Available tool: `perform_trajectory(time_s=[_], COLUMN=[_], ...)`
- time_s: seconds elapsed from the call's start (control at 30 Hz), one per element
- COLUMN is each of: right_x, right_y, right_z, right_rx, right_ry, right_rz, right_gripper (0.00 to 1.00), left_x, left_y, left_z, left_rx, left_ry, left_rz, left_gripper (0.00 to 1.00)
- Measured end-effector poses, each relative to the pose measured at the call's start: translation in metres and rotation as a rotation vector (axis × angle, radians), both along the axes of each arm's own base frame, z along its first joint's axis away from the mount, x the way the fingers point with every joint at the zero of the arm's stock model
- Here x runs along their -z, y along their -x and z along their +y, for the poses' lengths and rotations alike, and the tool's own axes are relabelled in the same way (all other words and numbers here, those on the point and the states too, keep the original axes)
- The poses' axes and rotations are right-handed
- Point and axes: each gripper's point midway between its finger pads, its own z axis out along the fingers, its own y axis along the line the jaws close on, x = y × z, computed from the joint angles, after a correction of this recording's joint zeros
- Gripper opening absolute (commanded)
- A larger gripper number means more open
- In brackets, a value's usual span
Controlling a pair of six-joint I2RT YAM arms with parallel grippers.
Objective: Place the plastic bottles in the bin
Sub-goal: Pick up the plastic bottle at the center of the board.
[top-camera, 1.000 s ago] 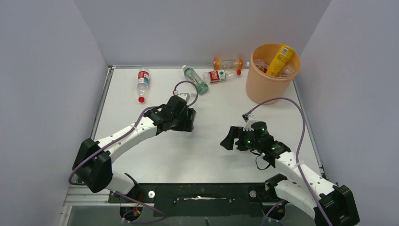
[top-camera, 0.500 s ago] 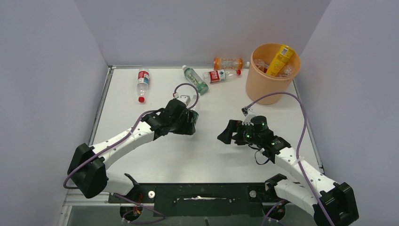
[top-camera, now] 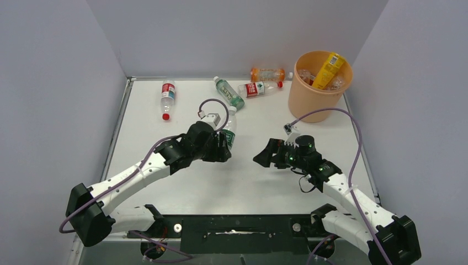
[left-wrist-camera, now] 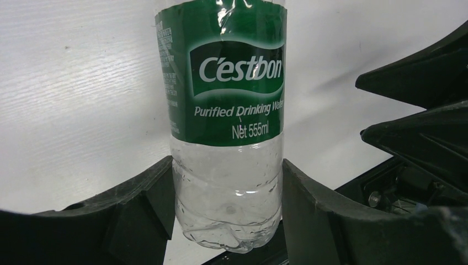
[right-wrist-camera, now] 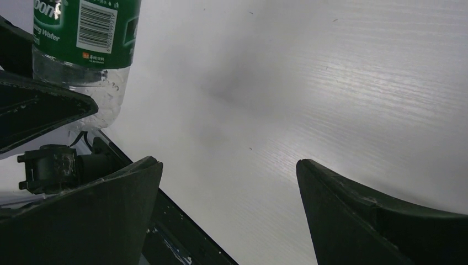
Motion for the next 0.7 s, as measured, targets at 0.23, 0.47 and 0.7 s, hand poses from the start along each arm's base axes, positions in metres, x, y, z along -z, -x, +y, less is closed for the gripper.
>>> perform_trajectory(time_s=[0.23,0.47,0.7], right_x=[-0.010,-0.023,-0.044], right_y=[-0.006,-0.017,-0.049], right_z=[0.006,0.013,0.010], right_rx=[0.015,0.031,0.067], right_ry=[-0.052,-0.133,-0.277], right_rz=[-0.013,-0.019,-0.047], right_gripper=[0.98,0.98,0.98], left_x=[0.002,0.007,-0.001], left_y=[0.009,0.016,0.025], left_z=[-0.006,-0.015,-0.033], left_rx=[0.016,0.060,0.133], left_ry=[0.007,0.032,0.087], left_rz=[0.012,0.019,0.004], left_gripper=[0.47,0.47,0.47])
